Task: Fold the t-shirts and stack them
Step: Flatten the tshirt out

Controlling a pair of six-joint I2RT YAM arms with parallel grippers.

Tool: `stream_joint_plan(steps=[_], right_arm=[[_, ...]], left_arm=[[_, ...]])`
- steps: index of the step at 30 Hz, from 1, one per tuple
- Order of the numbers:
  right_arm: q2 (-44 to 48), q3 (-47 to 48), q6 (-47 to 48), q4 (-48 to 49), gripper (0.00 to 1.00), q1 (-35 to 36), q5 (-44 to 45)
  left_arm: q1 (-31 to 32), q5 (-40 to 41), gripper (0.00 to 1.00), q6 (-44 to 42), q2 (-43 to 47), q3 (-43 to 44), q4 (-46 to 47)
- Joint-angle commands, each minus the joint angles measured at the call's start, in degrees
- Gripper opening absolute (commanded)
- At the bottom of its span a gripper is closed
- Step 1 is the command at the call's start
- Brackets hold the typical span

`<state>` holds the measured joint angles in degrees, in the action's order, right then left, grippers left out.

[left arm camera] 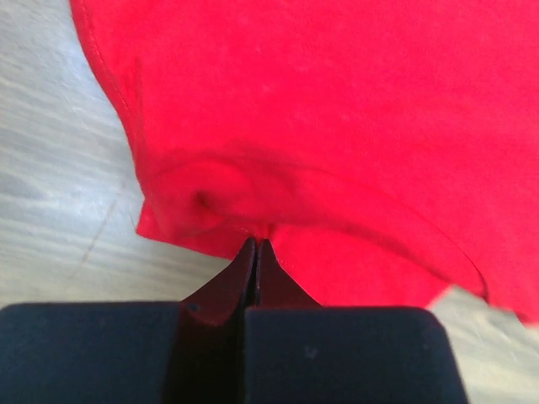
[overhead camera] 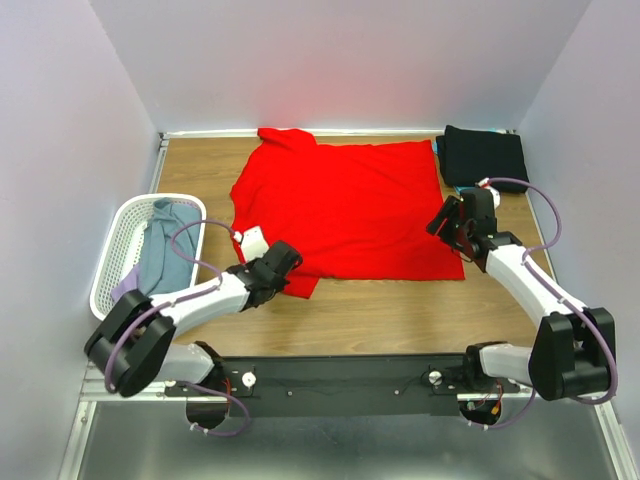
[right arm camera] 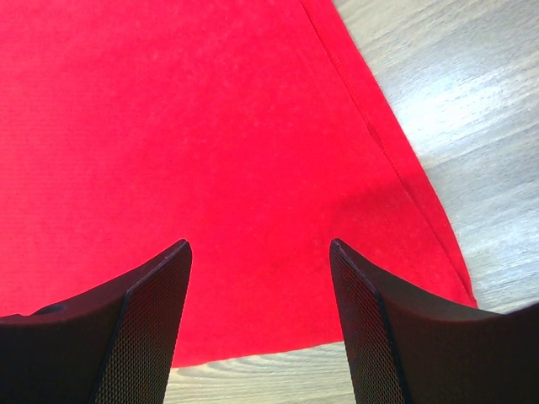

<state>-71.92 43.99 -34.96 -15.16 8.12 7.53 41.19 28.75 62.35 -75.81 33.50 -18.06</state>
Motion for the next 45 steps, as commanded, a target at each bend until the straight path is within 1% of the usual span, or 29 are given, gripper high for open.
stream_joint_plan(steps=[1, 6, 7, 10, 13, 18, 21, 24, 32, 33, 35, 36, 38, 41, 45], right_arm=[[1.3, 0.2, 0.9, -1.1, 0.73, -0.5, 0.7], [0.7, -0.1, 0.9, -1.2, 0.74, -0.6, 1.1], [0.6, -0.5, 0.9, -1.2, 0.76, -0.6, 1.3], [0.7, -1.4, 0.9, -1.8, 0.76, -0.8, 2.4], [0.9, -2.1, 0.9, -2.8, 0.76, -1.3, 4.0], [0.4, -3.6, 0.2, -5.5, 0.75, -3.0, 4.1], [0.2, -3.8, -0.6, -6.7, 0.74, -3.5, 4.1], [0.6, -4.3, -2.1, -8.0, 0.73, -4.2, 5.3], [0.8, -6.5, -4.8, -9.8, 0.69, -6.5, 6.6], [0.6, -6.5, -4.9, -9.9, 0.68, -7.1, 6.6], [-0.1, -6.5, -5.7, -10.0, 0.62, -7.4, 6.4], [-0.4, -6.5, -6.0, -10.1, 0.61, -7.7, 6.5], [-1.5, -6.7, -6.7, -10.0, 0.60, -7.9, 6.7], [-2.7, -7.2, -7.7, -10.0, 0.54, -7.9, 7.1], [-4.0, -7.9, -8.7, -9.9, 0.54, -7.9, 7.8]], left_arm=[[0.8, -4.2, 0.00, -1.6, 5.7, -0.8, -0.2], [2.2, -8.4, 0.00, -6.0, 9.9, 0.1, -1.3], [2.4, -8.6, 0.00, -6.1, 10.3, 0.2, -2.0], [3.3, -9.8, 0.00, -6.6, 12.5, -0.4, -3.3], [3.5, -11.3, 0.00, -7.2, 14.8, -1.1, -4.3], [4.9, -15.1, 0.00, -8.6, 18.7, -3.4, -4.9], [6.4, -18.2, 0.00, -8.8, 18.7, -3.9, -4.2], [7.9, -19.3, 0.00, -8.9, 18.3, -3.6, -4.7], [8.2, -23.8, 0.00, -10.8, 22.8, -2.0, -6.3], [8.2, -24.4, 0.00, -10.9, 23.2, -1.9, -6.6], [8.2, -25.4, 0.00, -11.4, 24.0, -1.5, -7.3], [8.1, -25.6, 0.00, -11.4, 24.3, -1.5, -7.4], [8.1, -25.5, 0.00, -11.4, 25.5, -1.2, -8.0], [8.1, -24.9, 0.00, -10.3, 27.5, -1.2, -8.8], [8.0, -22.5, 0.00, -8.5, 30.2, -1.2, -10.1]])
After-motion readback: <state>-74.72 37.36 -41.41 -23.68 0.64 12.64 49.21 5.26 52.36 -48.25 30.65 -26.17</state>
